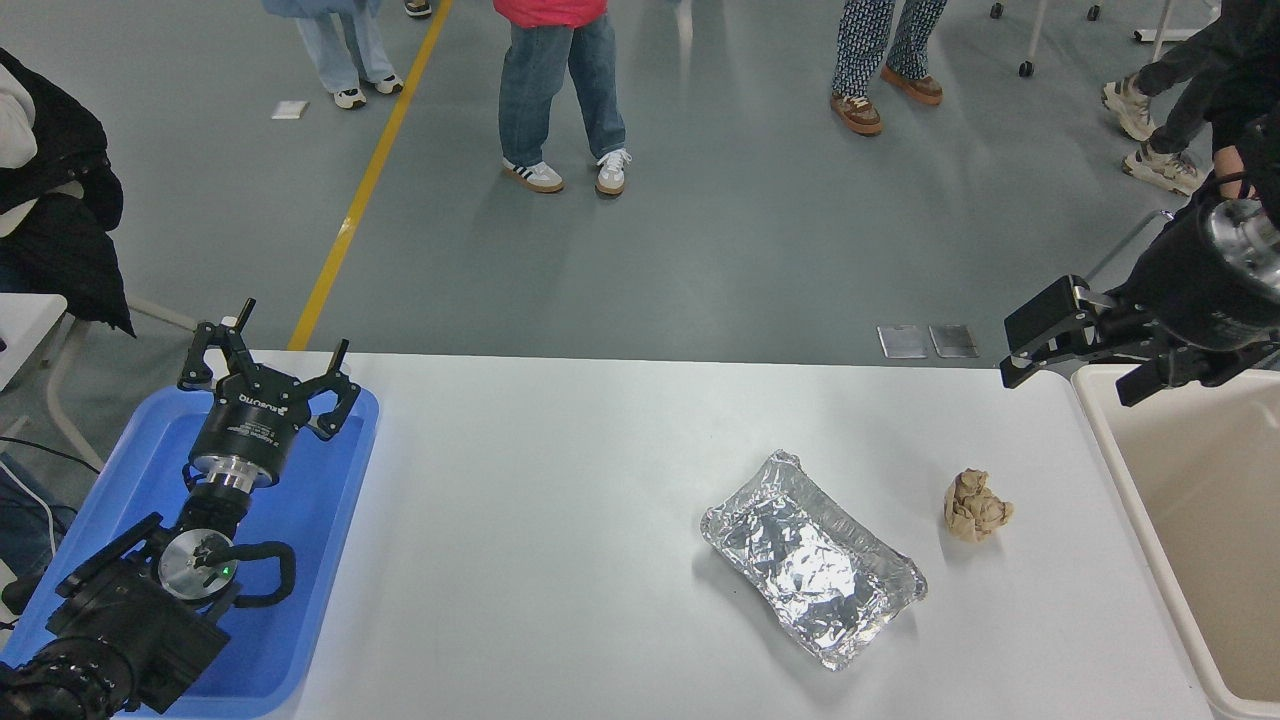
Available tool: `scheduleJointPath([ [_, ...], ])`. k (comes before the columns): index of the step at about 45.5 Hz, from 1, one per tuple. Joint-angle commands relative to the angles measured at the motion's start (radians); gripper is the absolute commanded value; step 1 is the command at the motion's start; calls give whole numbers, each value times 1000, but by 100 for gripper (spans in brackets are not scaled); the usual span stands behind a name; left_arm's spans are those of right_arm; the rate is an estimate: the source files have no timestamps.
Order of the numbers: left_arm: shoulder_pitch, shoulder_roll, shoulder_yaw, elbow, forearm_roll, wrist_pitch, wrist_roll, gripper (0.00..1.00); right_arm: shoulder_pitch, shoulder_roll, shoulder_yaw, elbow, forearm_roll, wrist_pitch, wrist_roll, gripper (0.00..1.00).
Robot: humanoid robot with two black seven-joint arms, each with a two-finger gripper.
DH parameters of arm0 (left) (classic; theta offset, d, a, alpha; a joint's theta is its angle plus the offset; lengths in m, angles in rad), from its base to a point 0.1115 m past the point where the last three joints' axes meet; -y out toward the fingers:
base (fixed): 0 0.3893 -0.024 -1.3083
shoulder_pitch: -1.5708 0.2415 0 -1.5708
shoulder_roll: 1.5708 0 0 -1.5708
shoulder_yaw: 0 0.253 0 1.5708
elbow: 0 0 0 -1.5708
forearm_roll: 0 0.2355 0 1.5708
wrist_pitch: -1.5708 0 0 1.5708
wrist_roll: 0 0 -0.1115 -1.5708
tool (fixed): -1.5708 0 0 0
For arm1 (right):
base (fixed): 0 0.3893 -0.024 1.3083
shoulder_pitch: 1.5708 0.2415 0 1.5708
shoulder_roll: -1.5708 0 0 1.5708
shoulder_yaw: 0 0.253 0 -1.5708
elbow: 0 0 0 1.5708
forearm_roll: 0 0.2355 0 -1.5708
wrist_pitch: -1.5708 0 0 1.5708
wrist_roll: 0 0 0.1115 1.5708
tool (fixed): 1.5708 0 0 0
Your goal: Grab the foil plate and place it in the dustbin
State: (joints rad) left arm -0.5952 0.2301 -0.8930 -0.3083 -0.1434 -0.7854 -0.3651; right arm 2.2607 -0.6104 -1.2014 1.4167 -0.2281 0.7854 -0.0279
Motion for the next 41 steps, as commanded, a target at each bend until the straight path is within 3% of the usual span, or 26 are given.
scheduleJointPath([
  [1, 0, 0, 0, 0, 1, 0, 0, 100, -4, 5, -49, -10, 26, 0, 0, 100],
  [14, 0, 0, 0, 0, 1, 0, 0, 100, -88, -49, -78, -5, 50, 0, 0, 100],
  [22, 0, 0, 0, 0, 1, 0, 0, 100, -243, -68, -63, -2, 170, -2, 0, 100],
  [31, -2, 0, 0, 0, 1, 0, 0, 100, -513, -58, 52, -4, 246, -296, 0, 100],
  [41, -2, 0, 0, -2, 1, 0, 0, 100, -745, -58, 236, -2, 285, -468, 0, 100],
])
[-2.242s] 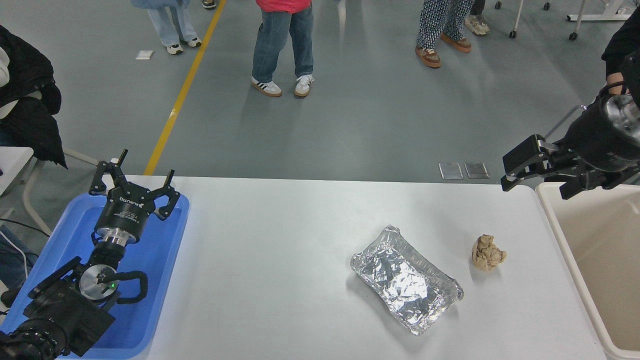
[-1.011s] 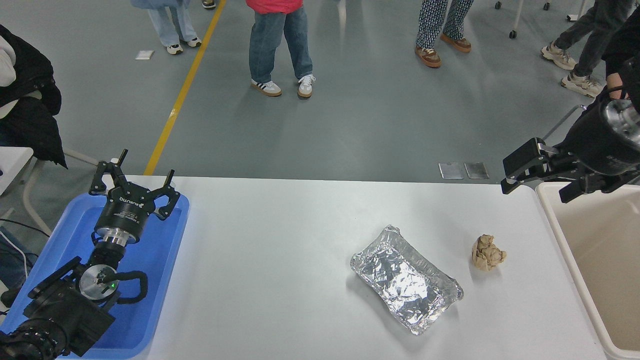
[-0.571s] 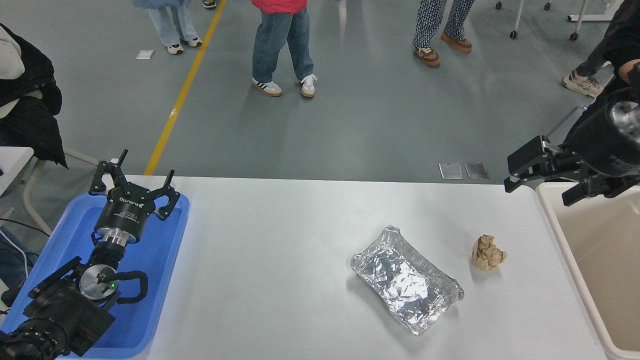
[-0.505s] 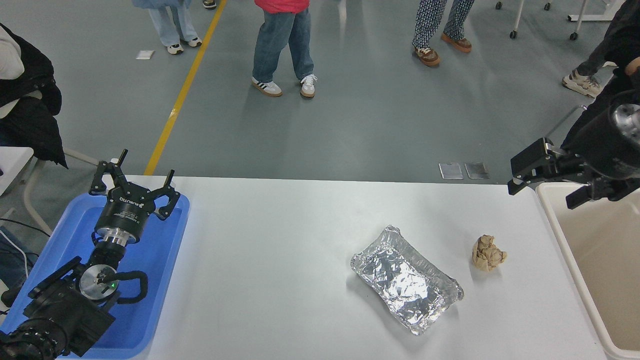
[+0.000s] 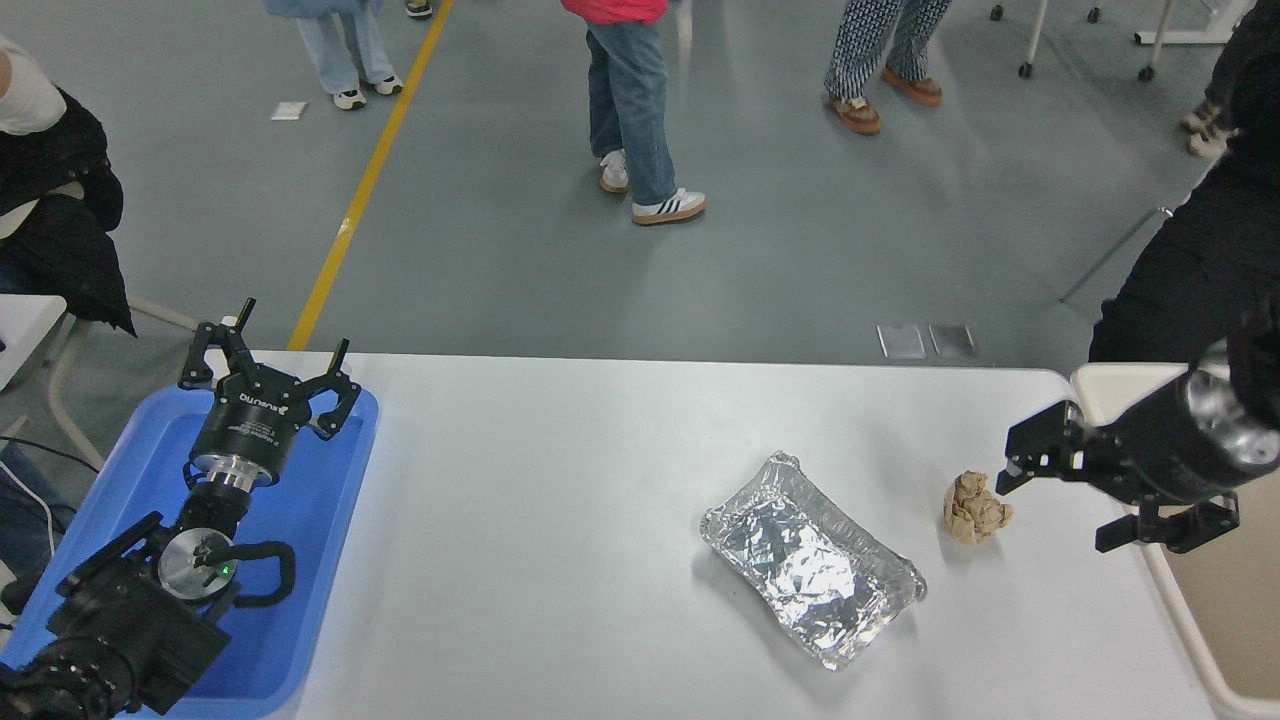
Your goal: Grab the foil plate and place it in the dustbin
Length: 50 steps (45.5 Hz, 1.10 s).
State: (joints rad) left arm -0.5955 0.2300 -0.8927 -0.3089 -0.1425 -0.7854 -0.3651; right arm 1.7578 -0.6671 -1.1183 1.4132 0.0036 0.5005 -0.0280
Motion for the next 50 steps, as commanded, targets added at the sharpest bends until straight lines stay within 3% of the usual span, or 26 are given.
scheduleJointPath([
  [1, -1, 0, 0, -1, 0, 0, 2, 100, -256, 0, 166, 1, 55, -191, 0, 100],
  [35, 0, 0, 0, 1, 0, 0, 0, 100, -512, 118, 394, -5, 32, -502, 6, 98],
  [50, 0, 0, 0, 1, 0, 0, 0, 100, -584, 199, 419, -42, 30, -620, 11, 81],
])
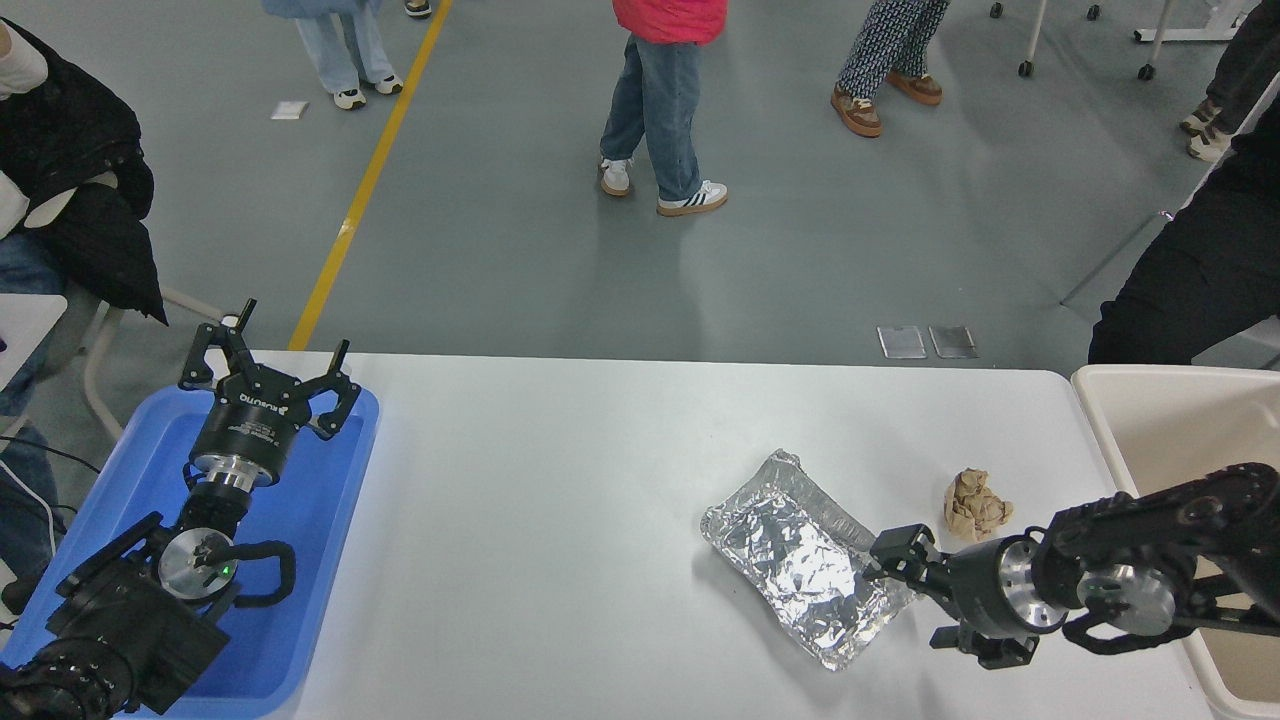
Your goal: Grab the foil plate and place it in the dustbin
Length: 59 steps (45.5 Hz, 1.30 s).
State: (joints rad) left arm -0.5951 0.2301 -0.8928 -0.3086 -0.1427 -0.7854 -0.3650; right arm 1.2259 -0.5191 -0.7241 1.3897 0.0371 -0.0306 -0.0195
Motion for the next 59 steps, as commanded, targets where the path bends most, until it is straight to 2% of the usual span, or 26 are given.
scheduleJointPath([
  [1, 0, 0, 0, 0, 0, 0, 0, 100, -55, 54, 25, -18, -3, -94, 3, 78],
  [9, 0, 0, 0, 0, 0, 0, 0, 100, -82, 68, 28, -32, -20, -123, 4, 54],
  [13, 0, 0, 0, 0, 0, 0, 0, 100, -92, 82, 28, -34, -46, -138, 4, 33],
  [17, 0, 0, 0, 0, 0, 0, 0, 100, -98, 85, 28, -34, -59, -158, 4, 18],
  [20, 0, 0, 0, 0, 0, 0, 0, 100, -98, 85, 26, -34, -62, -172, 4, 13],
  [24, 0, 0, 0, 0, 0, 0, 1, 100, -102, 93, 25, -34, -62, -178, 4, 0],
  [46, -2, 0, 0, -1, 0, 0, 1, 100, -83, 94, 6, -34, -57, -209, 3, 0],
  [54, -2, 0, 0, -1, 0, 0, 1, 100, 33, 48, -61, -23, -60, -172, 3, 0],
  [59, -2, 0, 0, -1, 0, 0, 1, 100, 141, 14, -116, -23, -60, -83, 0, 0],
])
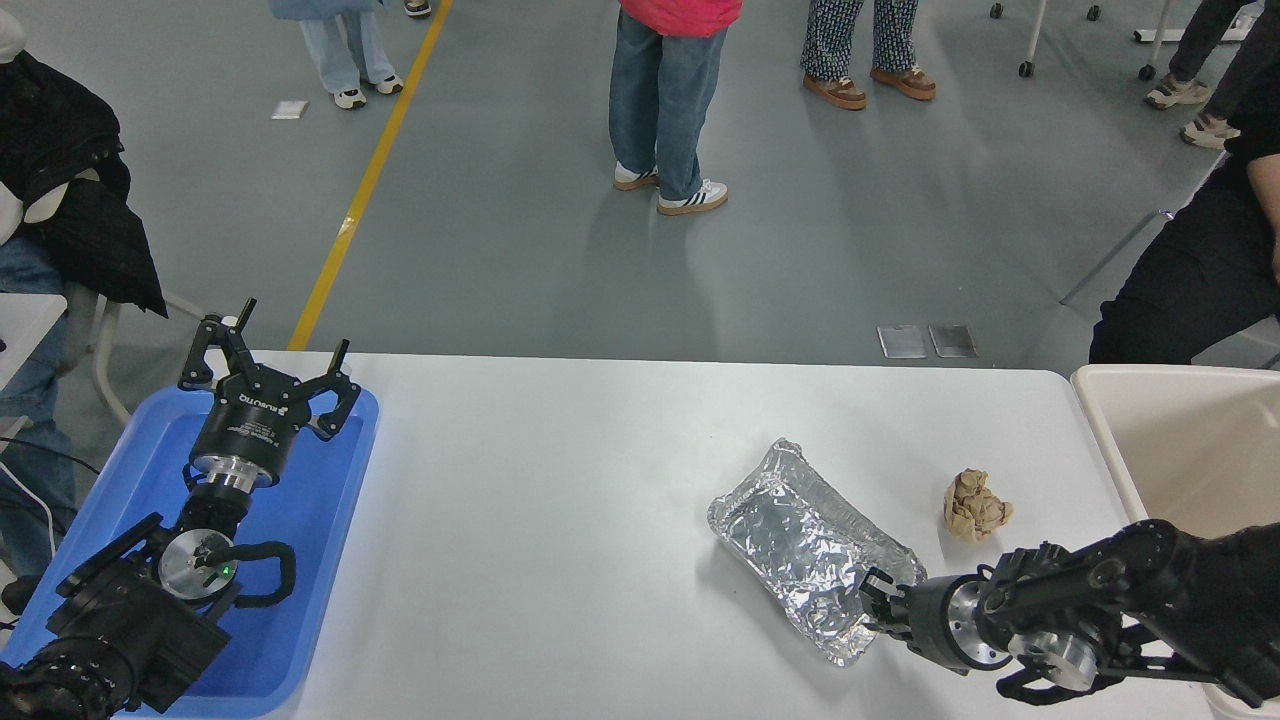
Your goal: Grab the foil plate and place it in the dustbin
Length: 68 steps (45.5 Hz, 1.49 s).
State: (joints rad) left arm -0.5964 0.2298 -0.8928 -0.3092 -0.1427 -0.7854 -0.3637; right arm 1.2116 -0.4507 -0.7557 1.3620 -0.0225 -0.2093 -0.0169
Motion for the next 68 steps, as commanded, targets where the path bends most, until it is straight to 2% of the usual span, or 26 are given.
scheduleJointPath([
  [1, 0, -1, 0, 1, 0, 0, 0, 100, 178, -65, -97, 5, -1, 114, -5, 0],
  [22, 1, 0, 0, 1, 0, 0, 0, 100, 784, -108, -431, 32, -30, 557, -11, 0],
  [35, 1, 0, 0, 1, 0, 0, -1, 100, 1017, -137, -505, 32, -94, 766, -12, 0],
  [49, 1, 0, 0, 1, 0, 0, -1, 100, 1123, -141, -560, 31, -123, 838, -12, 0],
  [68, 1, 0, 0, 1, 0, 0, -1, 100, 1125, -140, -557, 29, -122, 838, -12, 0],
])
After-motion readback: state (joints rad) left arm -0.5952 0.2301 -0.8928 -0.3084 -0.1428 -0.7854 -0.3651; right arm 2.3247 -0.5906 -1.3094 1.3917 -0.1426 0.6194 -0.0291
